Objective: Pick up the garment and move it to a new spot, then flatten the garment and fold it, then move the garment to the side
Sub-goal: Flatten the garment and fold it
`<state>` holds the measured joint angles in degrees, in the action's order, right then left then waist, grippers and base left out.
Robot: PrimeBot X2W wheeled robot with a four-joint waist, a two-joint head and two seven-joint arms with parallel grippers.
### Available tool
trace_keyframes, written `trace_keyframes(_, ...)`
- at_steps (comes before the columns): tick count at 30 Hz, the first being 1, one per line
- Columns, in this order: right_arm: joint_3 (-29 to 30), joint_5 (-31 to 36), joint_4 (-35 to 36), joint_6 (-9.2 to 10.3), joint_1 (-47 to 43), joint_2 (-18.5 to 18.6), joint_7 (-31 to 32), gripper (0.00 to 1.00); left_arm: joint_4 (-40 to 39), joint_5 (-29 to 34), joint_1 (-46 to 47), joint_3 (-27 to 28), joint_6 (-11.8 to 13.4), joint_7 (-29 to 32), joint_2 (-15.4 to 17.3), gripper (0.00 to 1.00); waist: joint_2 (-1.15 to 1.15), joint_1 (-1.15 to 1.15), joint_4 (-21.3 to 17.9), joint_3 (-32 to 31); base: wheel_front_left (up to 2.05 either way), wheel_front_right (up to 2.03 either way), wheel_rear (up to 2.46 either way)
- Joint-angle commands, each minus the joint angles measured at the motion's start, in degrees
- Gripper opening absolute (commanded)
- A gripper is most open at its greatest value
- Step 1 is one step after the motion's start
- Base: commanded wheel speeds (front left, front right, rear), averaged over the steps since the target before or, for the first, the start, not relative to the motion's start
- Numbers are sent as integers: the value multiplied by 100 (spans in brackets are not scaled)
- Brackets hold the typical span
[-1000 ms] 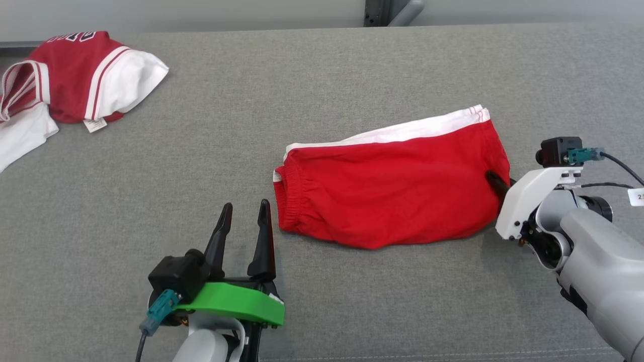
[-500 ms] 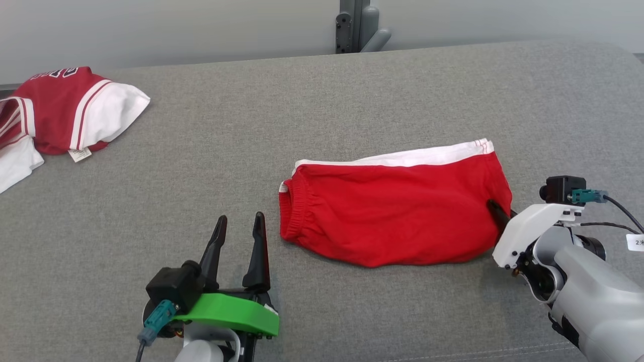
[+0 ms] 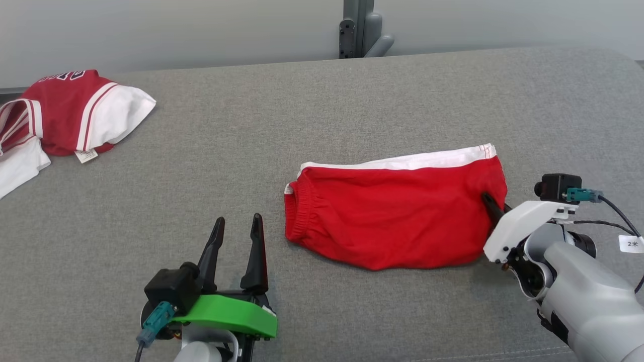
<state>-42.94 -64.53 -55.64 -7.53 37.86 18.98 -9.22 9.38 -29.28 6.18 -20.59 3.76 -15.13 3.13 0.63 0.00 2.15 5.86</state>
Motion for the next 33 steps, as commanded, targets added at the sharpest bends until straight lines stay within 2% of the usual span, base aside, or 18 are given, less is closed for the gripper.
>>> trace_keyframes(1,-41,-22,102,8,86,-18,-62,0,9,-16,-89,18,-29,-3,28,100,-63,0,25,-42,0,0,0)
trace_keyframes(15,-537,219,1326,7,141,-322,58,0,-52,-106,-208,-11,5,-3,2,100,-63,0,293,-329,0,0,0)
trace_keyframes(21,-701,325,1618,7,107,-521,170,0,-87,-106,-226,-5,13,-3,-2,100,-63,0,426,-357,0,0,0)
trace_keyframes(27,-788,374,1538,7,74,-868,269,0,-83,-108,-214,-21,0,-3,-5,100,-63,0,650,-361,0,0,0)
trace_keyframes(33,-874,490,1108,7,68,-1105,380,0,-59,-119,-208,-45,-16,-3,-8,100,-63,0,830,-383,0,0,0)
